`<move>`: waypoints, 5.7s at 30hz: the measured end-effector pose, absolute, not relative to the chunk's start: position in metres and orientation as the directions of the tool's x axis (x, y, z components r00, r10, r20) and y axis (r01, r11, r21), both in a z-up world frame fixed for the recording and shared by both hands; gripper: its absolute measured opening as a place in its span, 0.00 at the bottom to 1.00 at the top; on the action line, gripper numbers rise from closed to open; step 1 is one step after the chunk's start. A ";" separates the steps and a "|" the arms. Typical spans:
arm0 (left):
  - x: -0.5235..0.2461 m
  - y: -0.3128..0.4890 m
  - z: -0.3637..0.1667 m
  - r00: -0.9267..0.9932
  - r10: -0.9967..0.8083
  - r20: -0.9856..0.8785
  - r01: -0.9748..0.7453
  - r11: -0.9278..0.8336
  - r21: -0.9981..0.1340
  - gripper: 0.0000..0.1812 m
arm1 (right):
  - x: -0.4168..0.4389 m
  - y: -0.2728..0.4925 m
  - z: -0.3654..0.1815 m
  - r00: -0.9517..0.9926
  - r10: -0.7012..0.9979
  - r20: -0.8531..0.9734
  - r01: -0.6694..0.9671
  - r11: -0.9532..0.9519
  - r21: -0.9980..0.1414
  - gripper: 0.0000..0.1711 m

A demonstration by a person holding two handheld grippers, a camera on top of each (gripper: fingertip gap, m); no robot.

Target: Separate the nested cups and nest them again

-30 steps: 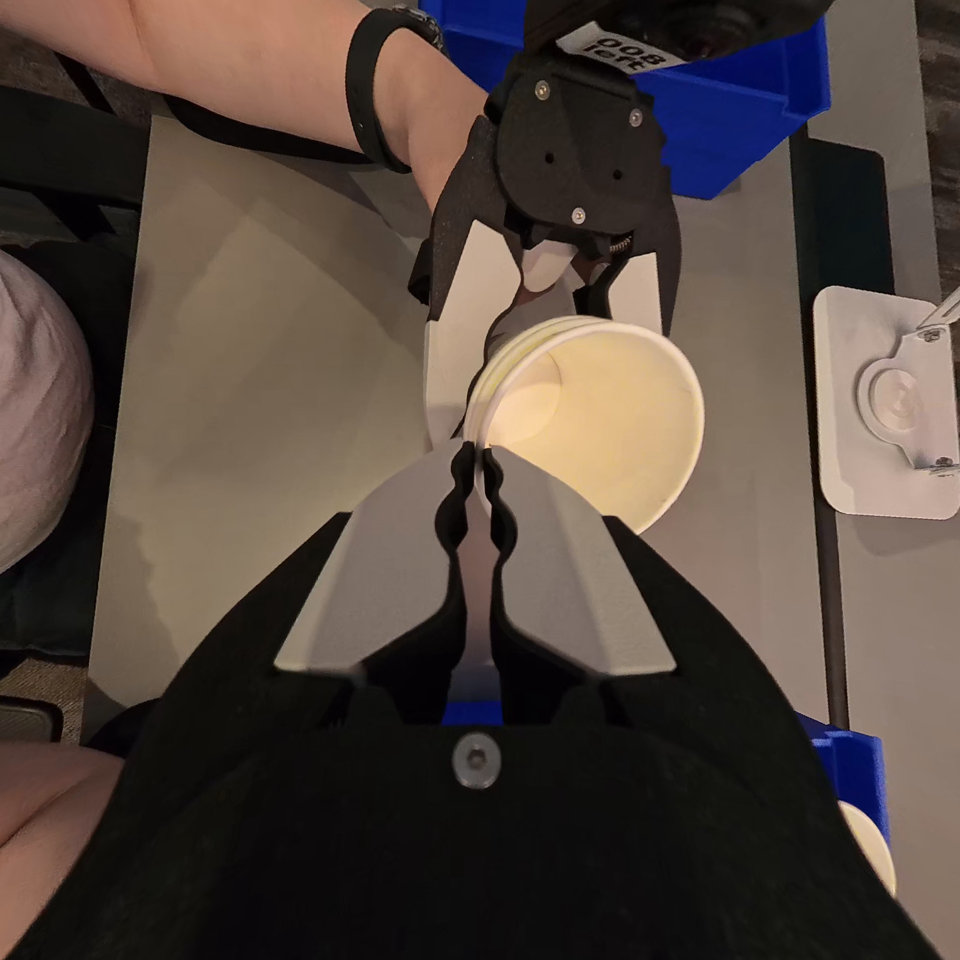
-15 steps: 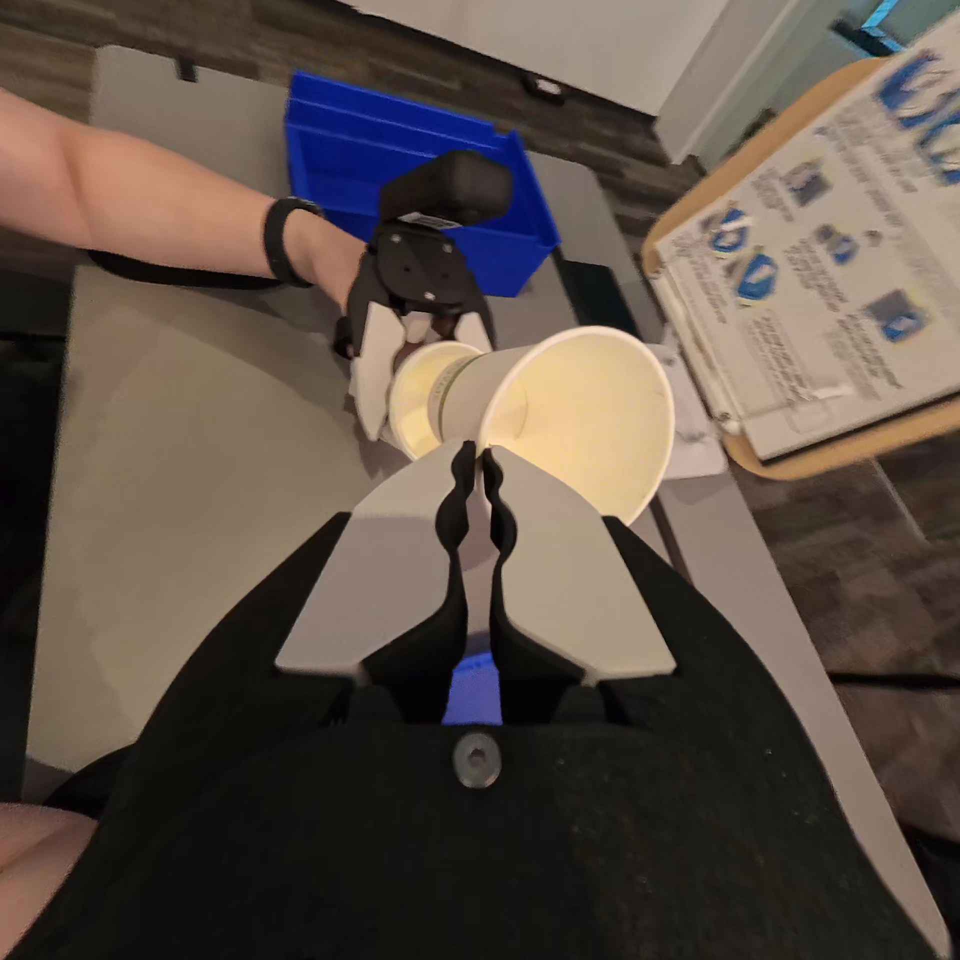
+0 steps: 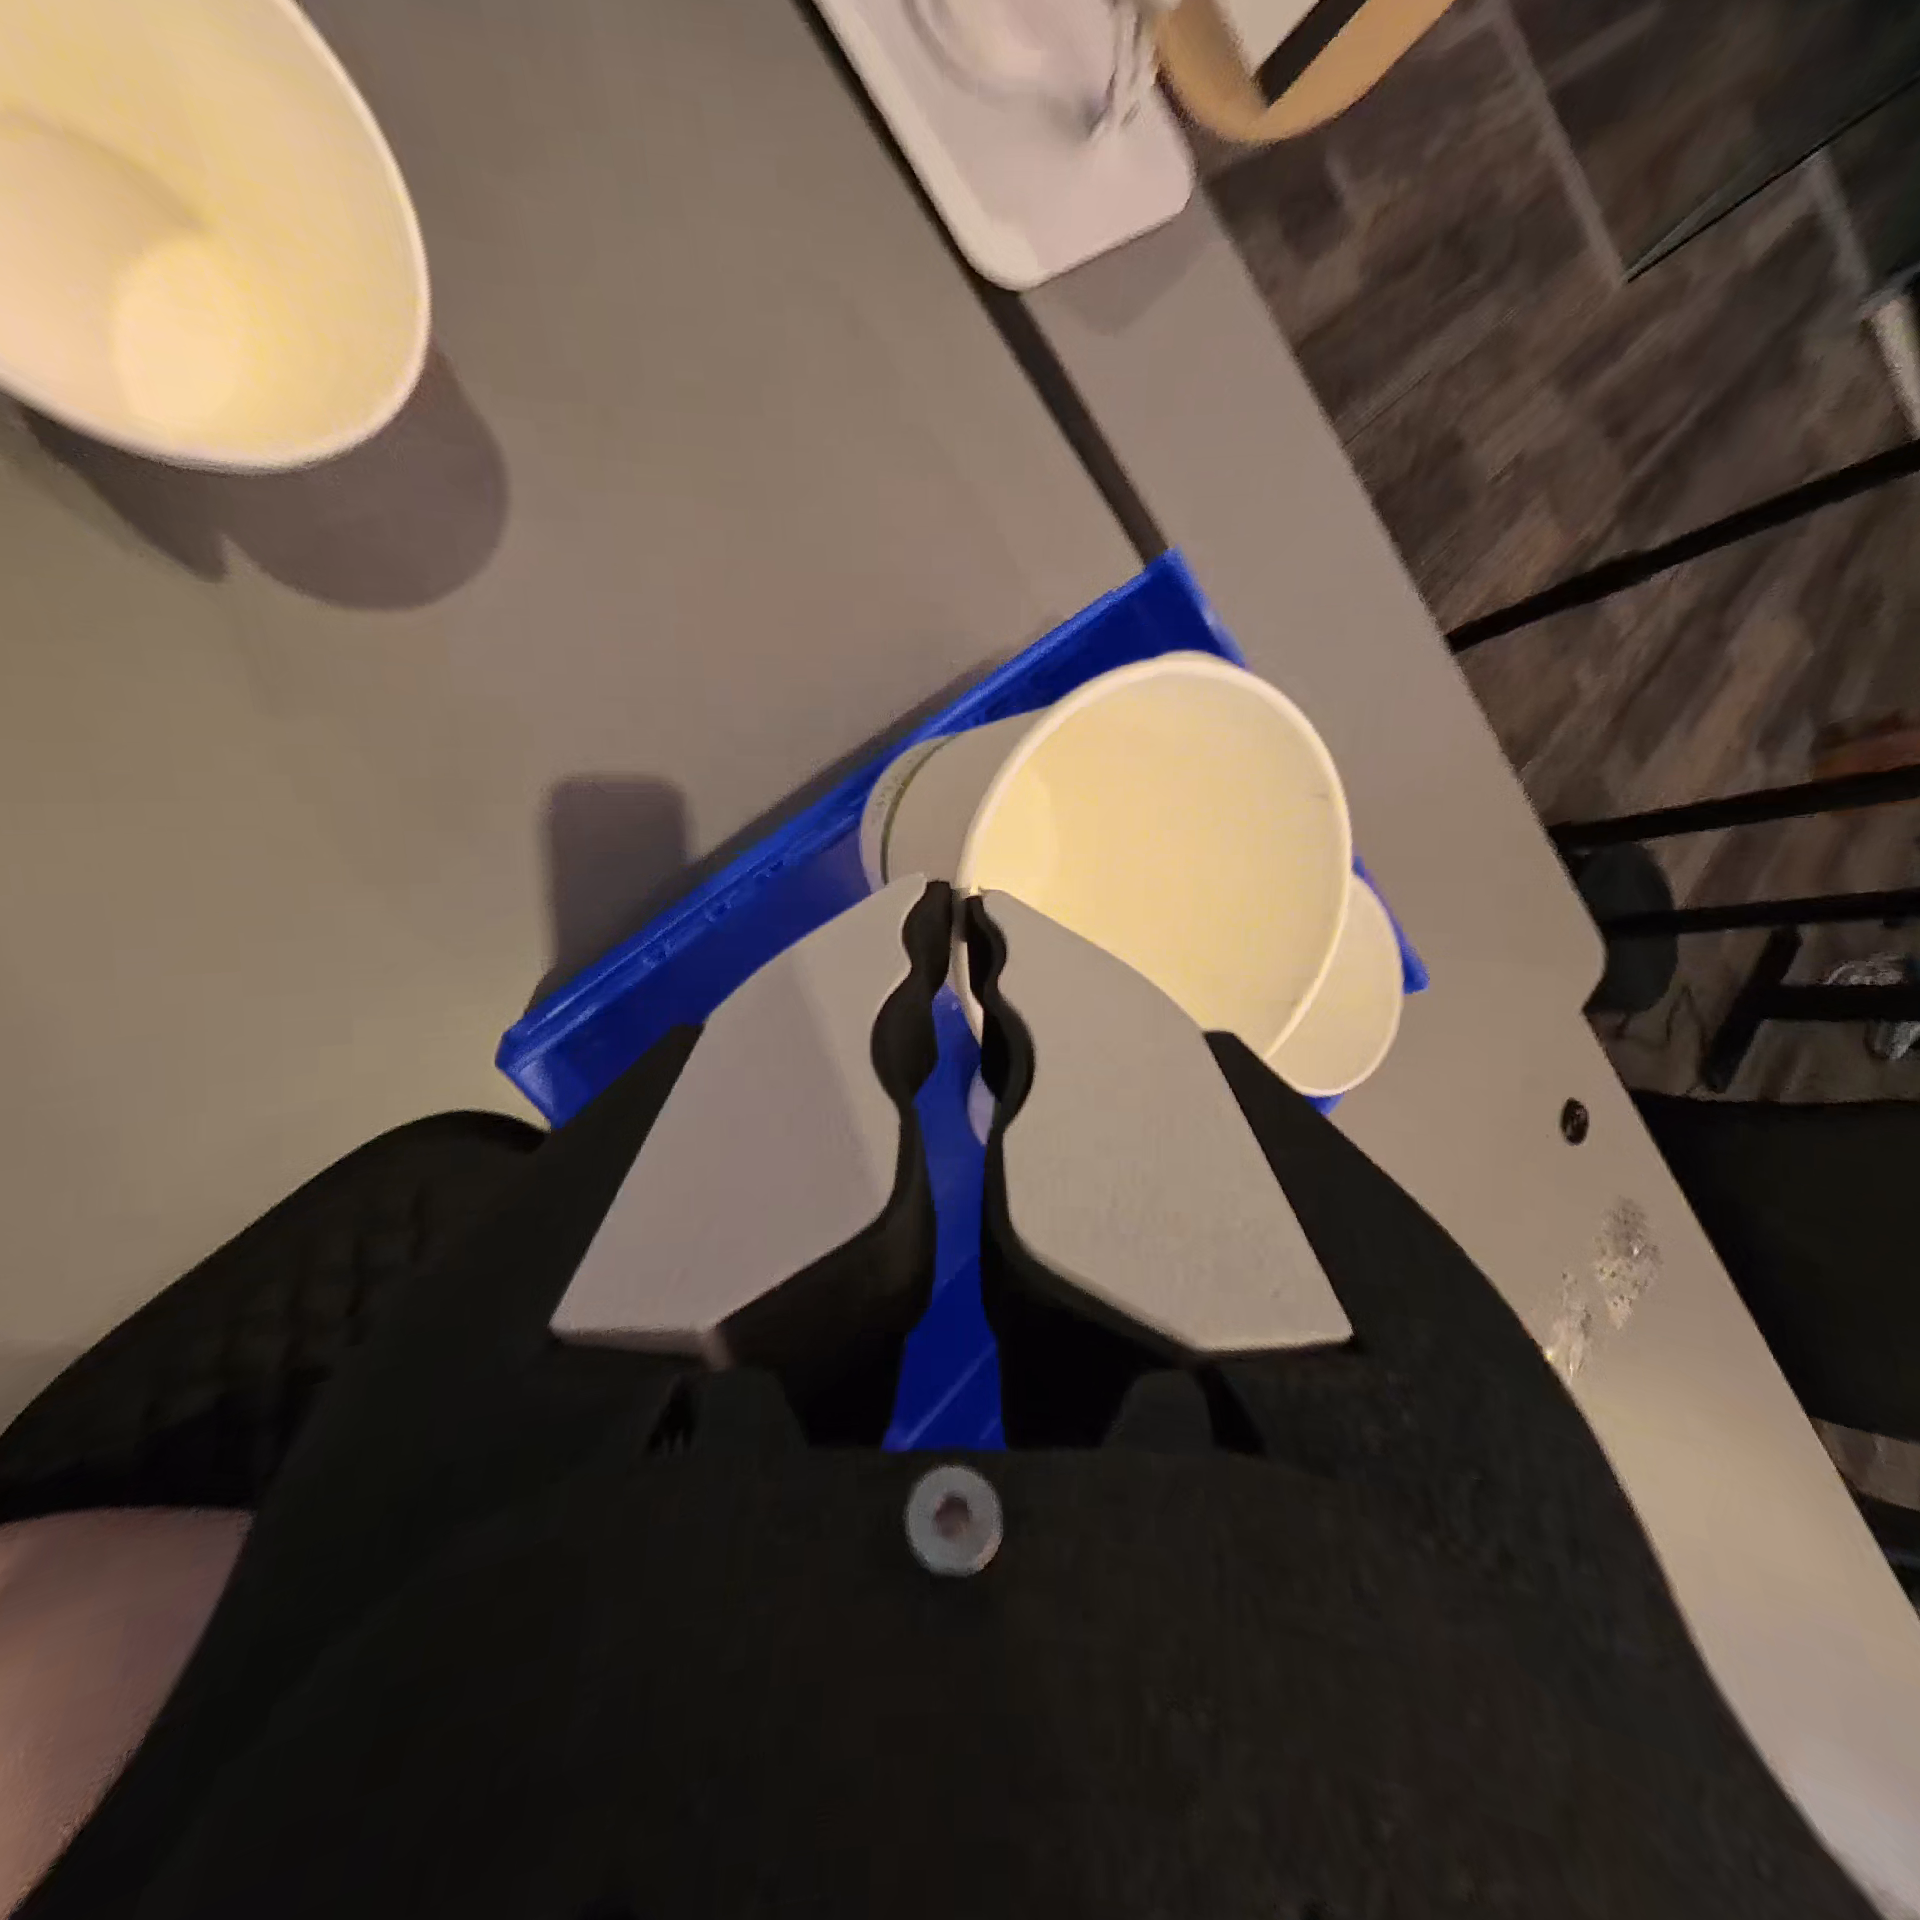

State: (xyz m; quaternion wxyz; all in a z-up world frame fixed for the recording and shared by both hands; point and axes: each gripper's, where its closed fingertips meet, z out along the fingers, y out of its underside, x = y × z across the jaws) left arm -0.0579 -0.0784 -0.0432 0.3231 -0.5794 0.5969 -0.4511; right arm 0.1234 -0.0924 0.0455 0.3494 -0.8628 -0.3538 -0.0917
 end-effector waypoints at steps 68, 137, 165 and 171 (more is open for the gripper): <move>-0.056 -0.084 -0.039 -0.135 -0.981 0.136 -0.391 -0.073 -0.918 0.52 | -0.027 -0.118 0.053 0.302 0.878 0.371 0.759 0.014 -0.651 0.12; -0.052 -0.090 -0.051 -0.151 -0.979 0.134 -0.423 -0.058 -0.904 0.52 | 0.198 -0.173 -0.002 0.870 0.429 0.244 0.490 -0.806 -0.333 0.02; -0.052 -0.093 -0.047 -0.166 -0.976 0.137 -0.415 -0.057 -0.908 0.52 | 0.210 -0.179 -0.059 0.865 0.494 0.083 0.501 -0.857 -0.121 0.02; -0.052 -0.093 -0.046 -0.168 -0.976 0.139 -0.413 -0.059 -0.909 0.52 | 0.214 -0.179 -0.063 0.893 0.446 0.063 0.450 -0.885 -0.116 0.08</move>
